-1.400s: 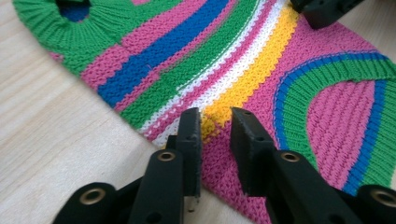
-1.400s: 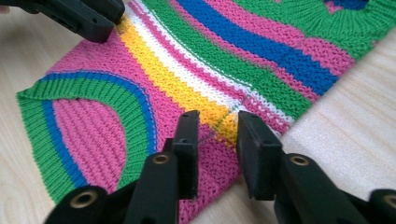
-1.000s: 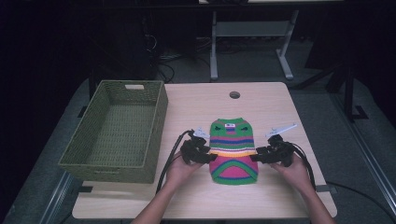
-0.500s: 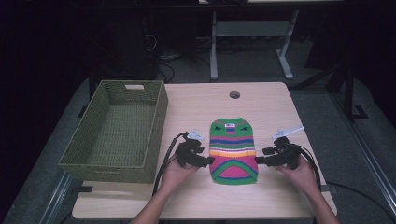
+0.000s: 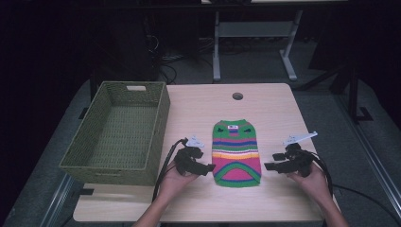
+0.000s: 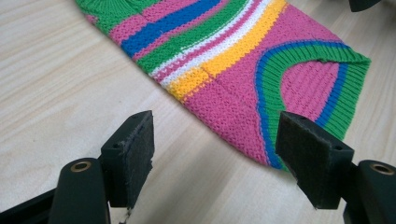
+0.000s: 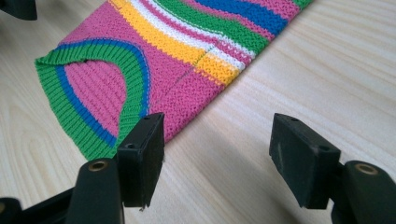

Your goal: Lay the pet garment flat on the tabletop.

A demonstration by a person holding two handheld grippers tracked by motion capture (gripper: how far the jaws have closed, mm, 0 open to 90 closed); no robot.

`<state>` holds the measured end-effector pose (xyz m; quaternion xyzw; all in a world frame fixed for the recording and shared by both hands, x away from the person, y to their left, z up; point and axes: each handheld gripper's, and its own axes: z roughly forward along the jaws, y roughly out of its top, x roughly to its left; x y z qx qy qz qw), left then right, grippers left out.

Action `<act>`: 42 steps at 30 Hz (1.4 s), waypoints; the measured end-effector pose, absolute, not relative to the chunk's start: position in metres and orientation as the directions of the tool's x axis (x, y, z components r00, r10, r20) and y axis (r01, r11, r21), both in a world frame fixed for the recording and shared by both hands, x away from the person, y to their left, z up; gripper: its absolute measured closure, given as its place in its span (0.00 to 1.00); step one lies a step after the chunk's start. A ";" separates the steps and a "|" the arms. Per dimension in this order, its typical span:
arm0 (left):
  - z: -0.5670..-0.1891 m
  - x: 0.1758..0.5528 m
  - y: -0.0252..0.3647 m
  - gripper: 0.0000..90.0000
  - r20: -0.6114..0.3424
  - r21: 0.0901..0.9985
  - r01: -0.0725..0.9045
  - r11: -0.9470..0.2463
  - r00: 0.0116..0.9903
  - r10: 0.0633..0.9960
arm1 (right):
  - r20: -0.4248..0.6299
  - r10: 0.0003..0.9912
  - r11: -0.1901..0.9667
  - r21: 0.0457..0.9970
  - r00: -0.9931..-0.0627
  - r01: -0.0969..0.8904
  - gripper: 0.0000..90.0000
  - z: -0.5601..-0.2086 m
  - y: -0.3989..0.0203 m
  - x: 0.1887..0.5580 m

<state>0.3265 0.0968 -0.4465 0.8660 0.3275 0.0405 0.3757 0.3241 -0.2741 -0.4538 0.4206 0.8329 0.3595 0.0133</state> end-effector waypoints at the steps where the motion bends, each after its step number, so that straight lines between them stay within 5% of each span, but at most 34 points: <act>1: -0.447 0.325 0.097 0.30 -0.176 0.681 0.537 -0.498 0.780 0.601 | 0.278 0.709 0.391 0.611 -0.649 0.688 0.39 -0.454 -0.275 0.324; 42: -0.449 0.290 0.125 0.29 -0.181 0.693 0.538 -0.480 0.774 0.607 | 0.273 0.727 0.344 0.648 -0.629 0.679 0.34 -0.463 -0.317 0.281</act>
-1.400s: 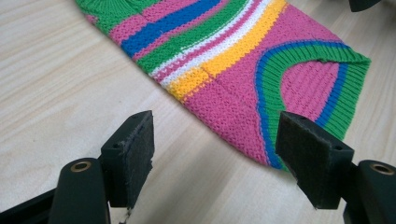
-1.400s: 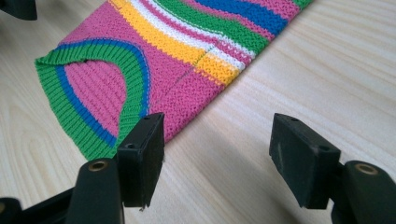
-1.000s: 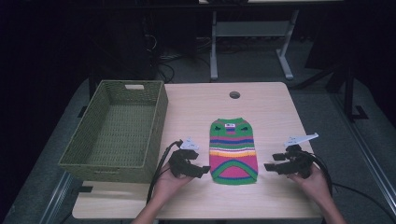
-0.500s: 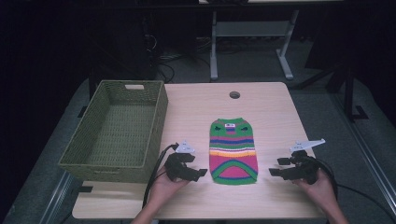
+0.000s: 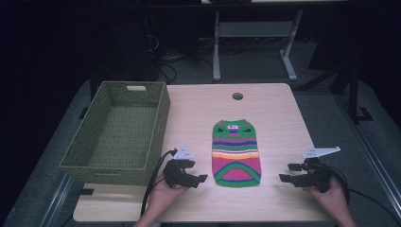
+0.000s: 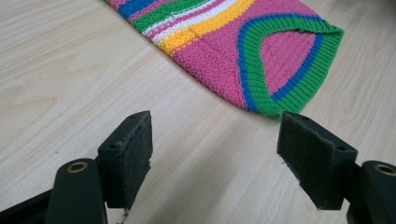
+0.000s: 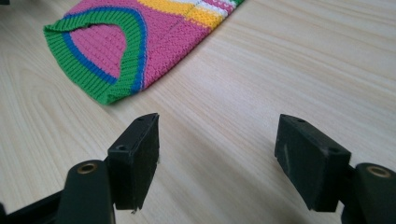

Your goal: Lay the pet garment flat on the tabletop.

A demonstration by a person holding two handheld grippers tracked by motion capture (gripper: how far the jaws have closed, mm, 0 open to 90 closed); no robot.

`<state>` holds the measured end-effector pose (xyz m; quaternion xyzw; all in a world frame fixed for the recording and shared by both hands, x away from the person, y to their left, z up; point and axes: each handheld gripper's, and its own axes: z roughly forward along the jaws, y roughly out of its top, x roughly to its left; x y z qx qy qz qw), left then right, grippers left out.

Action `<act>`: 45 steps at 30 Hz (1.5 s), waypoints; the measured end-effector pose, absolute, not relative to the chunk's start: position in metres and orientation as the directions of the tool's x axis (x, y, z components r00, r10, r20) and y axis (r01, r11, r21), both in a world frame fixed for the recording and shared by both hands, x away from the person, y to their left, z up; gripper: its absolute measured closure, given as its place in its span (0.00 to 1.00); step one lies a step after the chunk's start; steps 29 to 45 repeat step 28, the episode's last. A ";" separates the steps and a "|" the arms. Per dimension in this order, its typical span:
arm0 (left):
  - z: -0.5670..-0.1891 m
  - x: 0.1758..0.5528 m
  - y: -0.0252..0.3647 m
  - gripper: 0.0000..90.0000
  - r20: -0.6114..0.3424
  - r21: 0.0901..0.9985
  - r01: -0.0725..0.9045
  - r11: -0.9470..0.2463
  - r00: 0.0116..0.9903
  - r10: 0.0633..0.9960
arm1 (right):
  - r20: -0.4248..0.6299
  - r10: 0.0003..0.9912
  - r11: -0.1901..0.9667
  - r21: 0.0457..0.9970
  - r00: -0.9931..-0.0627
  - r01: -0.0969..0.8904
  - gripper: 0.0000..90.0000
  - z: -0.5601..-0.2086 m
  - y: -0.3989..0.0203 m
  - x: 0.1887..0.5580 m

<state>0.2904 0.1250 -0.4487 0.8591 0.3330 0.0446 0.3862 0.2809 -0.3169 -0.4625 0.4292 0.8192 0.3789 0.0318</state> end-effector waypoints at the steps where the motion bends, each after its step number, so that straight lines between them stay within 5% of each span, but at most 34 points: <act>1: -0.449 0.290 0.126 0.28 -0.182 0.694 0.538 -0.479 0.774 0.606 | 0.273 0.730 0.340 0.649 -0.626 0.680 0.34 -0.463 -0.318 0.280; 45: -0.448 0.260 0.140 0.26 -0.184 0.721 0.522 -0.455 0.778 0.601 | 0.264 0.761 0.264 0.708 -0.593 0.654 0.30 -0.467 -0.337 0.234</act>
